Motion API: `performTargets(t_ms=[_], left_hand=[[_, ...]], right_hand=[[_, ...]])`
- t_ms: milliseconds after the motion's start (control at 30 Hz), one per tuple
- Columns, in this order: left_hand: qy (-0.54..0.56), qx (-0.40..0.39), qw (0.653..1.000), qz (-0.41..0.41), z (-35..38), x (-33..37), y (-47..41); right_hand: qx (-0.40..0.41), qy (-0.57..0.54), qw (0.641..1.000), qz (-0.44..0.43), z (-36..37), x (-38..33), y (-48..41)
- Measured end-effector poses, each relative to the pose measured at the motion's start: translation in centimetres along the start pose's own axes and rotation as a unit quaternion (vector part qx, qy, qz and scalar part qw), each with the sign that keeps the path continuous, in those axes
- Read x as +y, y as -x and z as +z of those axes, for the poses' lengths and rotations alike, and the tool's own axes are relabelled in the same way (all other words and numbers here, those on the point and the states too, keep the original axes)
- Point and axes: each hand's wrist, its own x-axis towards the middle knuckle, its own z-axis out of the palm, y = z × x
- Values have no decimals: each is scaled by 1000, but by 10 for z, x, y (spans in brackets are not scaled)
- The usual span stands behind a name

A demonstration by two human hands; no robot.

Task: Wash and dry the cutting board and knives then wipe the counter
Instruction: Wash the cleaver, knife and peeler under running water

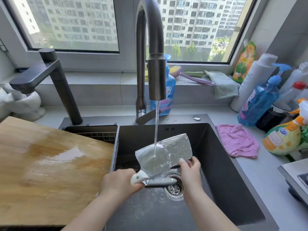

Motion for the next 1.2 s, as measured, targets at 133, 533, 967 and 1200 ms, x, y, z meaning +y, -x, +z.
performTargets(t_ms=[133,533,967,1200], left_hand=[[-3,-9,1000,1,1,-7,-3],[17,4,1000,-17,-3,-27,-7],[0,-5,1000,-24,0,-30,-7],[26,-6,999,-30,-1,-29,-8]], right_hand=[[-24,297,916,-267,7,15,18],[-106,678,643,-340,22,12,-22],[-132,663,666,-315,21,16,-28],[-181,660,580,-443,38,33,-7]])
